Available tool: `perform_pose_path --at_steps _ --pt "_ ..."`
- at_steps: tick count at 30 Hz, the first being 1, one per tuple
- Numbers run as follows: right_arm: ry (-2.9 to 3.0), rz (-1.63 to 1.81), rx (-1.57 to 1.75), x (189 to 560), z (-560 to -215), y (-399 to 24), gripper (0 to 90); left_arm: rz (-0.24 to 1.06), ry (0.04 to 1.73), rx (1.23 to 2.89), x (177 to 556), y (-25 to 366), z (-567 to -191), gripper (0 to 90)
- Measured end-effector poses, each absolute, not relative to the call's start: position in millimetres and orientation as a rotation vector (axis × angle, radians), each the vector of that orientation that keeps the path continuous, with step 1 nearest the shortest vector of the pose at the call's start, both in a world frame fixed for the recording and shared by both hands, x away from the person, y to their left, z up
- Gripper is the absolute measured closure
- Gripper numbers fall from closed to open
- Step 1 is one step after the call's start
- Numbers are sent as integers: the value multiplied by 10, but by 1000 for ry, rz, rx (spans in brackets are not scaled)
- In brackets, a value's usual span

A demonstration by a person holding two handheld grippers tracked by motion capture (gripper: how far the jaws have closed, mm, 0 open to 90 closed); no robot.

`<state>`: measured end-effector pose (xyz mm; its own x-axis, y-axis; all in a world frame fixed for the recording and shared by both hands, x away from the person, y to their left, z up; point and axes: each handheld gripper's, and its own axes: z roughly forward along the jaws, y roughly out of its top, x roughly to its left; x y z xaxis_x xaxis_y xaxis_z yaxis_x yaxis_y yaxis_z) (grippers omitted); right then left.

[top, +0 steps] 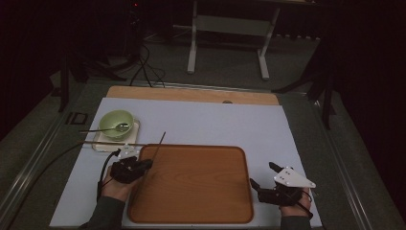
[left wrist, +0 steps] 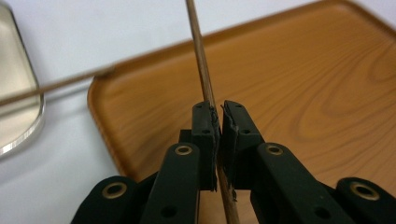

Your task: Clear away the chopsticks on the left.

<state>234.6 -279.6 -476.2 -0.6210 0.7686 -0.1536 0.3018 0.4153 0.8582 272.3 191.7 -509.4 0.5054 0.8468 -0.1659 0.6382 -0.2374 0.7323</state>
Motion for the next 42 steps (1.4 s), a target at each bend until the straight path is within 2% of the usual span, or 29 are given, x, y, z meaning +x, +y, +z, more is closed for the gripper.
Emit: perform_pose_path --at_steps 13,24,34,42 --pt "2131 1140 905 2342 -4756 -2798 135 361 1317 2039 2600 1932 -5234 828" --pt "2133 1138 901 2343 -4754 -2792 135 420 1319 2120 2449 1885 -5216 787" --pt "2132 1138 900 2342 -4753 -2792 135 435 1318 2158 2358 1832 -5216 800" --pt "2132 1137 903 2342 -4754 -2794 135 434 1327 2166 2327 1857 -5204 743"
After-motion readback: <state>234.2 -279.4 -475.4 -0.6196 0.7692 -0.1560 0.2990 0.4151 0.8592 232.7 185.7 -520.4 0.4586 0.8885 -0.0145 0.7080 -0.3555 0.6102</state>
